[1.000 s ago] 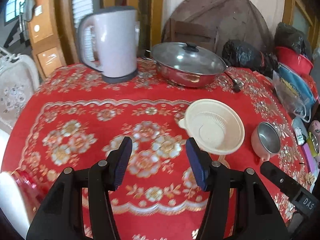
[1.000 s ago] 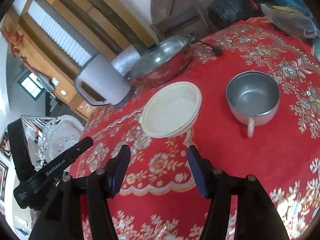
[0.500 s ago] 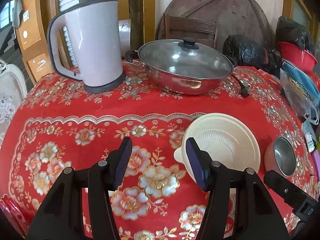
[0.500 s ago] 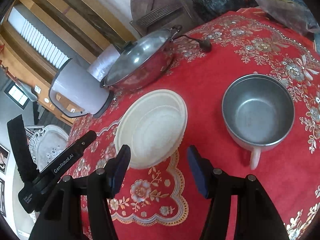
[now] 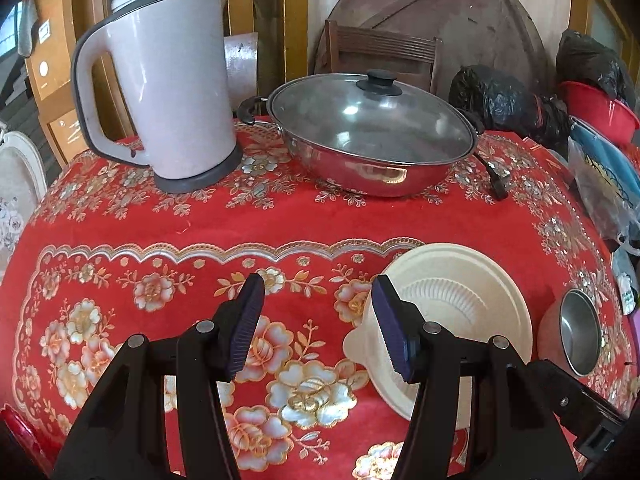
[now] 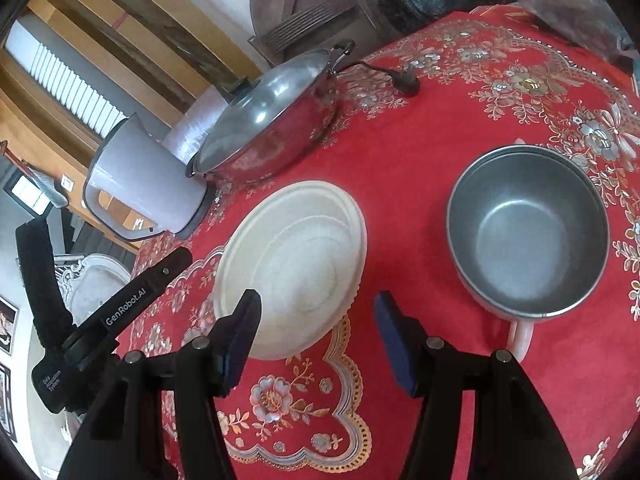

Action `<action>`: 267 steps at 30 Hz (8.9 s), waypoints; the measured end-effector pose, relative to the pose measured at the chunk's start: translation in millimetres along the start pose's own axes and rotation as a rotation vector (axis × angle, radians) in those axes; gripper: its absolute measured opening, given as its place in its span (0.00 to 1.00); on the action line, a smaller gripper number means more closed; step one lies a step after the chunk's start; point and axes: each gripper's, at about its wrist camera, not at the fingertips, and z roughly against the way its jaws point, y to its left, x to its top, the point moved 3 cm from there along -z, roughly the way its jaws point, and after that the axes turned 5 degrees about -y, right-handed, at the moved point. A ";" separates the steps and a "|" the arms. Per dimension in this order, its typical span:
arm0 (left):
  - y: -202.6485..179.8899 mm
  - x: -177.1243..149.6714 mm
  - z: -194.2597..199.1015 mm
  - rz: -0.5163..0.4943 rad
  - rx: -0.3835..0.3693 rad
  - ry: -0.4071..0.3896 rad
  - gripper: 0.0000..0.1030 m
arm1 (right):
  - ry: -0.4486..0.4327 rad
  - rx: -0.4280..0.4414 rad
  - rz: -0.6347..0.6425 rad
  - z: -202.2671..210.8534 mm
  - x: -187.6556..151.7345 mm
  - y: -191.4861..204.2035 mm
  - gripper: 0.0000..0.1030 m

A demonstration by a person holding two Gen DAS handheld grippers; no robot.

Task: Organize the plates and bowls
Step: 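Close the right gripper on the rim of the cream bowl, then lift the cream bowl with the right gripper and carry it toward the stack, then lower the cream bowl onto the white bowl and open the right gripper, then move the right gripper toward the steel cup with a handle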

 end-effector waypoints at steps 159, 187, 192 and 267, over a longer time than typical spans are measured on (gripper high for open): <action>84.5 -92.4 96.8 0.087 -0.083 0.329 0.14 | 0.183 0.120 0.285 23.2 -77.4 91.3 0.14; 319.8 -178.4 252.4 0.363 0.283 0.214 0.14 | 0.370 0.370 0.740 -1.2 -239.5 331.8 0.17; 323.2 -183.5 247.3 0.349 0.315 0.204 0.18 | 0.362 0.360 0.757 -4.9 -246.9 335.2 0.18; -138.1 -25.3 45.2 -0.091 -0.309 0.173 0.54 | -0.066 -0.258 0.073 110.7 22.6 -101.0 0.41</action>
